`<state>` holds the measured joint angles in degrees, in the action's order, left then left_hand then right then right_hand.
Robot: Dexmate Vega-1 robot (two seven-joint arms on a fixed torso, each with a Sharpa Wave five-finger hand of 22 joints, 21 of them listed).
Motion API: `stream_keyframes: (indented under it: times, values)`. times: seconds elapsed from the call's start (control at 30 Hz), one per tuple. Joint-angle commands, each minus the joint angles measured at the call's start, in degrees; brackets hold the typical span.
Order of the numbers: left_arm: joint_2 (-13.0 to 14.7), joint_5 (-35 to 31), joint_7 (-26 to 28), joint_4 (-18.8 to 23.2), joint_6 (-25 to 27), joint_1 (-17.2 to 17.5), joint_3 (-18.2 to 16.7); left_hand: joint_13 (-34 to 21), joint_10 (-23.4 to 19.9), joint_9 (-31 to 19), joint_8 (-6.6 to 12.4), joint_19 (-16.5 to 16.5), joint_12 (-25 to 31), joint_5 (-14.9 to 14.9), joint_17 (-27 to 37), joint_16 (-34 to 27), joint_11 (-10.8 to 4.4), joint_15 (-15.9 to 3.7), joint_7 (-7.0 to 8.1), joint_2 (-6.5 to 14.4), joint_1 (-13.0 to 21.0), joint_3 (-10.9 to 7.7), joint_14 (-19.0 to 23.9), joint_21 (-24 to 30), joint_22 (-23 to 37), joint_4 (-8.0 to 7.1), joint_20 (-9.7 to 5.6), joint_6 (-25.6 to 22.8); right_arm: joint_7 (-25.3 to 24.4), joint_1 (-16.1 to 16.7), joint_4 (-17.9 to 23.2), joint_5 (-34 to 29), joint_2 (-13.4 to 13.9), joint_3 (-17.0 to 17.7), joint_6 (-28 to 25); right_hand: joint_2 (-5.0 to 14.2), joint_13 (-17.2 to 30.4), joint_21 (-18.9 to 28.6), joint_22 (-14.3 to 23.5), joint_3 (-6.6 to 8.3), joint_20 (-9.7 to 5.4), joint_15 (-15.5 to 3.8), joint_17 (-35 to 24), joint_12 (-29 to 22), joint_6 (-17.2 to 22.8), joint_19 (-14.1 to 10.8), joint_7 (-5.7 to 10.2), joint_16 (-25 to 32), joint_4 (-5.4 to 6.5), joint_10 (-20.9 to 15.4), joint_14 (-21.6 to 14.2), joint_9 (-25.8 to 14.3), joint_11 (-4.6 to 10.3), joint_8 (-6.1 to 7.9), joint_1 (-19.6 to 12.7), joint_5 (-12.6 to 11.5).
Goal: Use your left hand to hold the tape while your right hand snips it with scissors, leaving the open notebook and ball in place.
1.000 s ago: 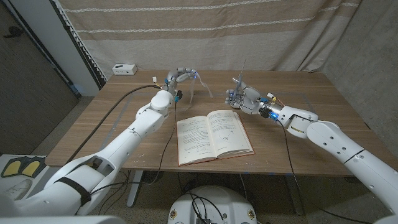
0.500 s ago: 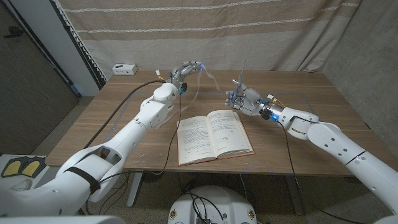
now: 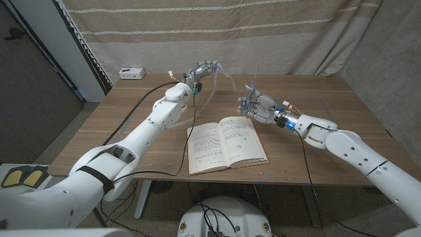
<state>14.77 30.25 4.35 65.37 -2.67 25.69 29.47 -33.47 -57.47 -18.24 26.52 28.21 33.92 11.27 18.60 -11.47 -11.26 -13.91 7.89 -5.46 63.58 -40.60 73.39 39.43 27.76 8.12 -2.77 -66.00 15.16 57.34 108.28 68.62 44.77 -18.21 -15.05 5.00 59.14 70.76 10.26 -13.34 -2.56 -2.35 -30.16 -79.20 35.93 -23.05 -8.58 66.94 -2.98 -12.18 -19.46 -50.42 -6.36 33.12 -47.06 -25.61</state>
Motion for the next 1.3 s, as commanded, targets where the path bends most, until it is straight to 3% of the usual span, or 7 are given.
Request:
stream_keyframes:
  times: [0.03, 0.3, 1.07, 1.3]
  values:
    - [-1.85, 3.04, -2.58, -2.94, 0.5, -1.99, -0.09, -1.07, -0.72, -0.01, 0.21, -0.39, 0.35, 0.3, 0.16, -0.06, -0.94, 0.15, -0.13, 0.44, 0.05, 0.17, -0.22, 0.52, 0.25, 0.01, -6.64, 0.16, 0.64, -0.12, -0.1, 0.03, -0.17, -0.57, -0.12, 0.24, 0.08, -0.18, 0.11, -0.08, -1.62, -1.35, -0.17, 0.13, 0.53, -0.44, 0.14, -0.13, -0.45, -0.28, -0.52, 0.3, -0.12, -0.34, -0.52, 0.1]
    - [-3.47, 6.08, -4.12, -4.68, 1.43, -2.54, -0.95, -0.91, -0.67, -0.19, 0.27, -0.72, 0.33, 0.34, 0.11, -0.06, -0.95, 0.15, -0.05, 0.49, 0.03, 0.25, -0.28, 0.83, 0.21, 0.03, -6.61, 0.18, 1.31, -0.72, -0.26, -0.06, -0.15, -1.27, -0.79, 0.33, -0.01, -0.34, 0.11, -0.06, -1.59, -1.31, -0.32, 0.14, 0.64, -0.54, 0.11, -0.25, -0.49, -0.2, -0.58, 0.35, -0.05, -0.44, -0.59, 0.11]
    - [-7.63, 3.9, -2.33, -11.46, -0.73, -5.5, 1.07, 0.1, -1.09, 1.06, -0.12, -1.2, 0.27, 0.24, 0.0, -0.18, -0.91, 0.14, -0.4, 0.48, 0.3, 0.59, -0.21, 2.08, 0.01, 0.31, -6.57, -0.96, 1.58, 0.02, 0.21, 0.05, 0.54, -1.18, -0.84, 0.38, 0.2, -0.8, 0.13, -0.12, -1.51, -1.21, -0.5, -0.13, 0.37, -0.79, -0.08, -0.51, -0.57, 0.08, -0.79, 0.01, -0.4, -0.72, -0.56, 0.24]
    - [-8.27, 2.57, 0.37, -10.36, -0.31, -4.99, 1.77, 1.28, -1.9, 2.12, -0.22, -1.2, 0.09, -0.03, -0.04, -0.26, -0.85, 0.1, -0.48, 0.15, 0.76, 0.88, 0.01, 2.73, -0.11, 0.7, -6.61, -2.4, 2.3, -0.05, 0.05, 0.01, 0.62, -1.3, -0.77, 0.39, 0.1, -0.92, 0.14, -0.16, -1.42, -1.2, -0.54, -0.14, 0.35, -0.84, -0.11, -0.71, -0.56, 0.01, -0.77, 0.13, -0.53, -0.9, -0.51, 0.28]
